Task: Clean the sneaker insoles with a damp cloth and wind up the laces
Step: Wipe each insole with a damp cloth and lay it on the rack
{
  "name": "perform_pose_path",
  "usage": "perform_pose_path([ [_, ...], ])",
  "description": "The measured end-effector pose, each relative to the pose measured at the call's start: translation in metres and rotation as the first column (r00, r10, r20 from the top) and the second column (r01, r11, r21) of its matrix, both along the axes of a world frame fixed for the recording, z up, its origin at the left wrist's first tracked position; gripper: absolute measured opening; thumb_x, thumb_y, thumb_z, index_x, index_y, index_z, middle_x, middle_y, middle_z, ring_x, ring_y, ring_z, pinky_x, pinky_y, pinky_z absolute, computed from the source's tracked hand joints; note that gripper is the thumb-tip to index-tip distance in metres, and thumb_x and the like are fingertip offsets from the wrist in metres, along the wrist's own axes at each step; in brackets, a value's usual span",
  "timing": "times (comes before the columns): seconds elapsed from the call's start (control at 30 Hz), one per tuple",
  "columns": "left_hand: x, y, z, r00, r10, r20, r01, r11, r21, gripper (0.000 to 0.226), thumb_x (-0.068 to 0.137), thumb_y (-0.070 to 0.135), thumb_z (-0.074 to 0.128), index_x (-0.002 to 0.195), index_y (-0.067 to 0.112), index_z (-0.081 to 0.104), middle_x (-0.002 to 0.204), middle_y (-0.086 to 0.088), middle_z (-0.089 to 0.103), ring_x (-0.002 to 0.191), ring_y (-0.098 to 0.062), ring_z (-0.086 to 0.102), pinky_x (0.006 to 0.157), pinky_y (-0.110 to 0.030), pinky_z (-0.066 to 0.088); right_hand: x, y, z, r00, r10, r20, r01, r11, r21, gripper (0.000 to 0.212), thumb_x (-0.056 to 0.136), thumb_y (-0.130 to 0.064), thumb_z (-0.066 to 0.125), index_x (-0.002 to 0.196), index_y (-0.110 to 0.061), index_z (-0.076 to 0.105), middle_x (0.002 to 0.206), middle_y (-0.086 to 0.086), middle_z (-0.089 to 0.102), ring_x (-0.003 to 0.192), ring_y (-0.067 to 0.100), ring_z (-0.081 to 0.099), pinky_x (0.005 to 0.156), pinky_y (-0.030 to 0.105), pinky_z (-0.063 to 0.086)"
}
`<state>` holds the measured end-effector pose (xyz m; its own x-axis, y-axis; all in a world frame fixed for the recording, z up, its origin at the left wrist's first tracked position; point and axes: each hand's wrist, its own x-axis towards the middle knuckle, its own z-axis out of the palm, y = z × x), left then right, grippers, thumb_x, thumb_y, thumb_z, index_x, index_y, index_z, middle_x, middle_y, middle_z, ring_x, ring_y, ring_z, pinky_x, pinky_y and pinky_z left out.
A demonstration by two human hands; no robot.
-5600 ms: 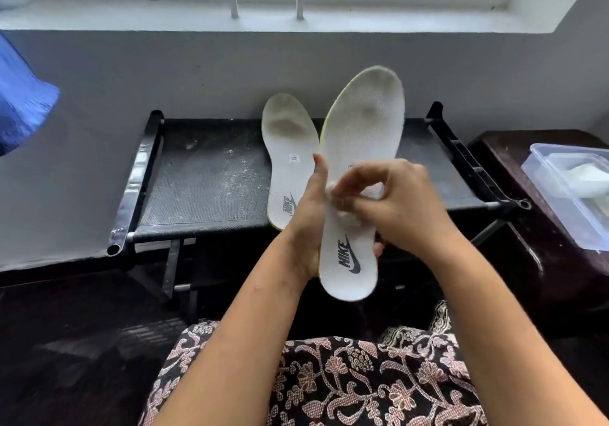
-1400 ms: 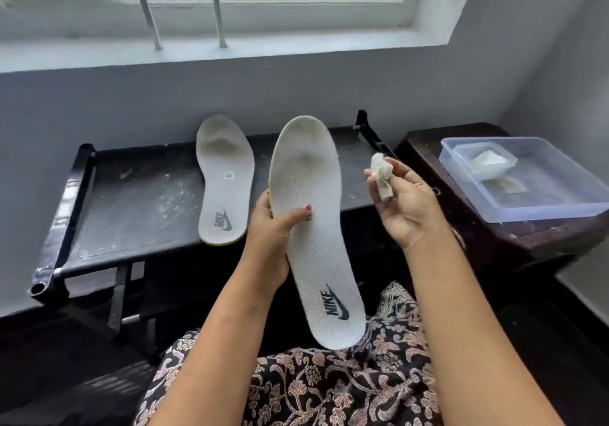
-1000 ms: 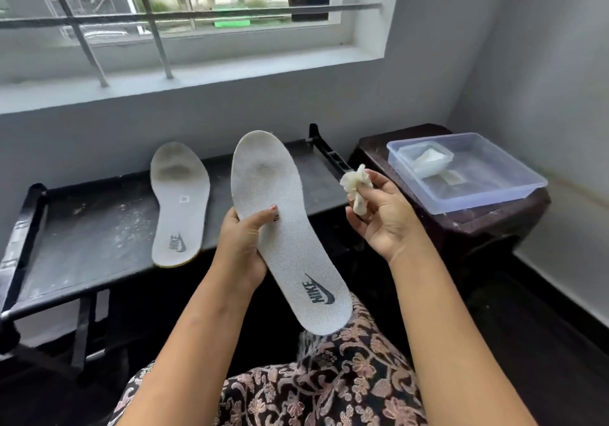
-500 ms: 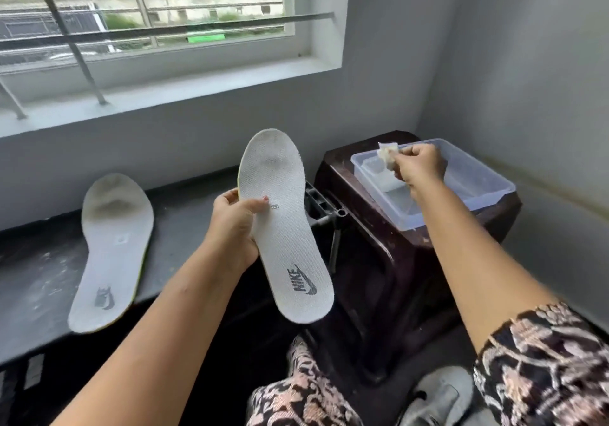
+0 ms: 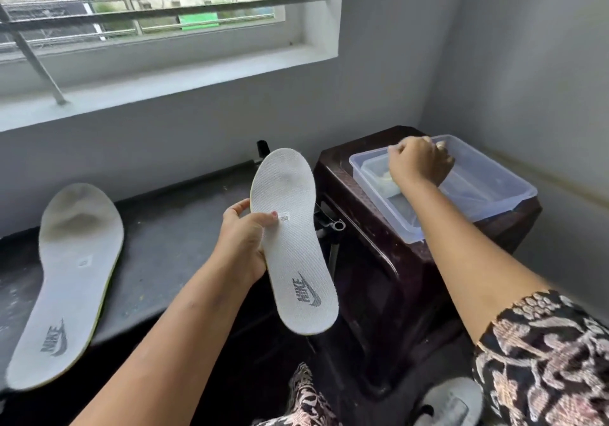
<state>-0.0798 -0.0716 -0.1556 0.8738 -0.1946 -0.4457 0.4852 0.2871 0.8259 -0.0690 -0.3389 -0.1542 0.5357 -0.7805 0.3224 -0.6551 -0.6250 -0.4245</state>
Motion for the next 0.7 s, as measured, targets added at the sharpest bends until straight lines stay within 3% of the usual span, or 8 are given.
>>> perform_pose_path([
  [0.07, 0.002, 0.000, 0.000, 1.000, -0.004, 0.006, 0.004, 1.000, -0.011, 0.055, 0.084, -0.012, 0.053, 0.132, 0.012, 0.043, 0.120, -0.013, 0.059, 0.082, -0.025, 0.064, 0.045, -0.032, 0.054, -0.001, 0.027, 0.012, 0.985, 0.140, 0.105, -0.156, 0.973, 0.171, 0.025, 0.085, -0.035, 0.056, 0.085, -0.016, 0.072, 0.102, 0.008, 0.071, 0.101, 0.030, 0.060, 0.087, 0.037, 0.048],
  [0.1, 0.002, 0.001, 0.000, 1.000, -0.002, 0.009, 0.002, 1.000, -0.016, 0.055, 0.084, -0.012, 0.053, 0.132, 0.012, 0.043, 0.120, -0.013, 0.059, 0.082, -0.025, 0.064, 0.045, -0.032, 0.054, -0.002, 0.044, 0.019, 0.958, 0.235, 0.167, -0.280, 0.897, 0.343, 0.029, 0.083, -0.037, 0.058, 0.080, -0.012, 0.071, 0.092, 0.009, 0.072, 0.088, 0.025, 0.066, 0.077, 0.032, 0.053],
  [0.17, 0.003, 0.004, 0.002, 1.000, 0.013, 0.019, -0.012, 1.000, -0.013, 0.055, 0.084, -0.012, 0.053, 0.132, 0.013, 0.043, 0.120, -0.013, 0.059, 0.081, -0.024, 0.064, 0.047, -0.032, 0.054, -0.010, 0.083, 0.032, 0.901, 0.370, 0.225, -0.420, 0.622, 0.661, 0.041, 0.086, -0.046, 0.057, 0.085, -0.007, 0.070, 0.080, 0.005, 0.071, 0.058, 0.011, 0.063, 0.053, 0.021, 0.048],
  [0.2, 0.004, 0.006, 0.004, 0.999, 0.025, 0.024, -0.024, 1.000, -0.013, 0.055, 0.084, -0.011, 0.052, 0.133, 0.013, 0.042, 0.120, -0.013, 0.059, 0.081, -0.024, 0.064, 0.050, -0.034, 0.054, -0.016, 0.099, 0.036, 0.881, 0.433, 0.189, -0.419, 0.532, 0.736, 0.042, 0.088, -0.048, 0.056, 0.091, -0.009, 0.070, 0.079, 0.002, 0.070, 0.052, 0.008, 0.057, 0.049, 0.019, 0.041],
  [0.27, 0.005, 0.015, 0.008, 0.998, 0.058, 0.036, -0.057, 0.998, -0.036, 0.055, 0.085, -0.012, 0.050, 0.133, 0.014, 0.042, 0.120, -0.013, 0.059, 0.081, -0.024, 0.063, 0.055, -0.036, 0.056, -0.025, 0.125, 0.036, 0.838, 0.519, 0.170, -0.432, 0.440, 0.787, 0.035, 0.089, -0.044, 0.059, 0.100, -0.011, 0.068, 0.082, 0.001, 0.068, 0.055, 0.007, 0.052, 0.051, 0.018, 0.034],
  [0.37, 0.005, 0.035, 0.017, 0.993, 0.089, 0.077, -0.086, 0.995, -0.046, 0.055, 0.086, -0.013, 0.047, 0.134, 0.013, 0.040, 0.115, -0.011, 0.058, 0.080, -0.023, 0.063, 0.044, -0.030, 0.054, -0.034, 0.153, 0.032, 0.769, 0.574, 0.282, -0.500, 0.266, 0.824, 0.025, 0.088, -0.023, 0.065, 0.111, -0.013, 0.066, 0.084, -0.005, 0.069, 0.055, 0.002, 0.058, 0.046, 0.012, 0.038],
  [0.53, 0.012, 0.089, 0.024, 0.984, 0.105, 0.142, -0.105, 0.994, -0.006, 0.051, 0.087, -0.012, 0.047, 0.133, 0.010, 0.043, 0.121, -0.014, 0.059, 0.089, -0.024, 0.064, 0.052, -0.031, 0.054, -0.029, 0.202, 0.035, 0.737, 0.582, 0.342, -0.542, 0.208, 0.815, 0.050, 0.085, -0.011, 0.068, 0.133, -0.013, 0.052, 0.101, -0.002, 0.071, 0.062, 0.001, 0.064, 0.053, 0.015, 0.048],
  [0.7, 0.008, 0.167, 0.033, 0.969, 0.196, 0.149, -0.196, 0.980, -0.012, 0.028, 0.090, -0.010, 0.043, 0.107, 0.007, 0.057, 0.093, -0.011, 0.066, 0.074, -0.018, 0.064, 0.047, -0.019, 0.052, -0.012, 0.272, 0.042, 0.693, 0.592, 0.412, -0.581, 0.120, 0.805, 0.045, 0.083, -0.002, 0.069, 0.125, -0.008, 0.055, 0.085, 0.000, 0.068, 0.052, 0.003, 0.060, 0.049, 0.014, 0.048],
])
